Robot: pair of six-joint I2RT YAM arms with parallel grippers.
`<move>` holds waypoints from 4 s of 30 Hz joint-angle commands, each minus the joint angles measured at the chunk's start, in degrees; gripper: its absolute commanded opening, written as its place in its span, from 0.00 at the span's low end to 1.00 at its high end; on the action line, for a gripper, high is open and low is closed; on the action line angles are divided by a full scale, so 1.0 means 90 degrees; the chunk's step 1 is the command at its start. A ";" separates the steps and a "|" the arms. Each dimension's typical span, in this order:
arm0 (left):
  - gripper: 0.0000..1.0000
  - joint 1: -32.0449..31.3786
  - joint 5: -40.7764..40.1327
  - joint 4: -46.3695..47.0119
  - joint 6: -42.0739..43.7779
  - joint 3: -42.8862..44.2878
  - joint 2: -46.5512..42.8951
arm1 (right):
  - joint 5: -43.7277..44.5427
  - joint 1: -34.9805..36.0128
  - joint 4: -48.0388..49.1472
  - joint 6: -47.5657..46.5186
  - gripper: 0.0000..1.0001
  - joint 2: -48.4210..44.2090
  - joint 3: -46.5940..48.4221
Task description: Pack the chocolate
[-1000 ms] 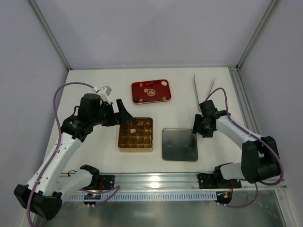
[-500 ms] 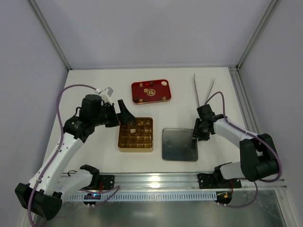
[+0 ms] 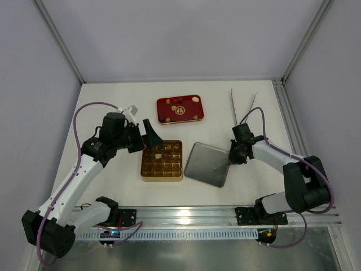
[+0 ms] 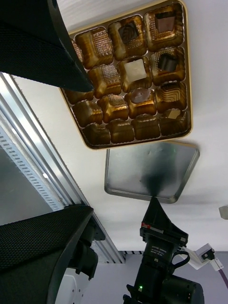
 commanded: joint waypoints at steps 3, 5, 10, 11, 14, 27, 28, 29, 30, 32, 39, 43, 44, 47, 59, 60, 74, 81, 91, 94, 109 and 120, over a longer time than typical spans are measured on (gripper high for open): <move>1.00 -0.0007 0.0162 0.0570 -0.0277 -0.0113 0.0244 | -0.0170 -0.0130 -0.0622 -0.0506 0.04 -0.0363 0.0477; 1.00 -0.0007 0.0153 0.0659 -0.0365 -0.0152 0.0303 | -0.0189 -0.0246 -0.0797 -0.0691 0.04 -0.0559 0.0624; 0.99 -0.0017 0.0201 0.0990 -0.0560 -0.0191 0.0576 | -0.0511 -0.0520 -0.1110 -0.0994 0.04 -0.0842 0.1142; 0.99 -0.0026 0.0201 0.1040 -0.0599 -0.0201 0.0616 | -0.0531 -0.0530 -0.1198 -0.1053 0.04 -0.0891 0.1288; 0.98 -0.0056 0.0221 0.1157 -0.0619 -0.0182 0.0771 | -0.0629 -0.0550 -0.1345 -0.1121 0.04 -0.0979 0.1494; 0.98 -0.0270 0.0348 0.1703 -0.0756 -0.0123 0.1416 | -0.1342 -0.0892 -0.1589 -0.1180 0.04 -0.1340 0.2012; 0.98 -0.0290 0.0357 0.1733 -0.0785 -0.0094 0.1465 | -0.1380 -0.0911 -0.1580 -0.1161 0.04 -0.1360 0.2022; 0.98 -0.0309 0.0348 0.1782 -0.0795 -0.0074 0.1514 | -0.1419 -0.0940 -0.1580 -0.1151 0.04 -0.1360 0.2041; 0.98 -0.0348 0.0348 0.1792 -0.0804 -0.0064 0.1563 | -0.1401 -0.0950 -0.1570 -0.1170 0.04 -0.1350 0.2041; 0.97 -0.0378 0.0357 0.1841 -0.0843 -0.0025 0.1670 | -0.1381 -0.0970 -0.1618 -0.1219 0.04 -0.1263 0.2002; 0.97 -0.0417 0.0357 0.1851 -0.0824 -0.0045 0.1534 | -0.0961 -0.0970 -0.1043 -0.0820 0.31 -0.0980 0.1134; 0.98 -0.0417 0.0406 0.1724 -0.0736 -0.0006 0.1466 | -0.0630 -0.0950 -0.0595 -0.0526 0.31 -0.0794 0.0597; 0.98 -0.0427 0.0416 0.1675 -0.0717 -0.0006 0.1427 | -0.0581 -0.0950 -0.0526 -0.0448 0.31 -0.0765 0.0422; 0.98 -0.0417 0.0465 0.1597 -0.0678 0.0033 0.1359 | -0.0327 -0.0902 -0.0359 -0.0243 0.31 -0.0716 0.0215; 0.98 -0.0427 0.0465 0.1245 -0.0570 0.0219 0.1134 | 0.0347 -0.0609 -0.0076 0.0197 0.33 -0.0403 0.0147; 0.98 -0.0417 0.0465 0.1235 -0.0570 0.0219 0.1105 | 0.0377 -0.0609 -0.0056 0.0197 0.33 -0.0393 0.0137; 0.98 -0.0417 0.0514 0.1098 -0.0521 0.0239 0.0821 | 0.0670 -0.0579 -0.0017 0.0168 0.33 -0.0237 0.0049; 0.98 -0.0417 0.0543 0.1177 -0.0521 0.0190 0.0851 | 0.0670 -0.0550 0.0110 0.0167 0.33 -0.0091 0.0215; 0.98 -0.0427 0.0553 0.1187 -0.0541 0.0014 0.0714 | 0.0943 -0.0530 -0.0163 0.0275 0.34 -0.0539 0.0254; 0.98 -0.0417 0.0572 0.1187 -0.0560 0.0024 0.0704 | 0.0914 -0.0540 -0.0212 0.0304 0.34 -0.0667 0.0254; 0.98 -0.0417 0.0572 0.1206 -0.0609 0.0063 0.0792 | 0.0641 -0.0472 0.0217 0.0314 0.34 0.0084 0.0654; 0.98 -0.0524 0.0690 0.1333 -0.0629 0.0073 0.0957 | 0.0465 -0.0452 0.0657 0.0373 0.27 0.0563 0.0537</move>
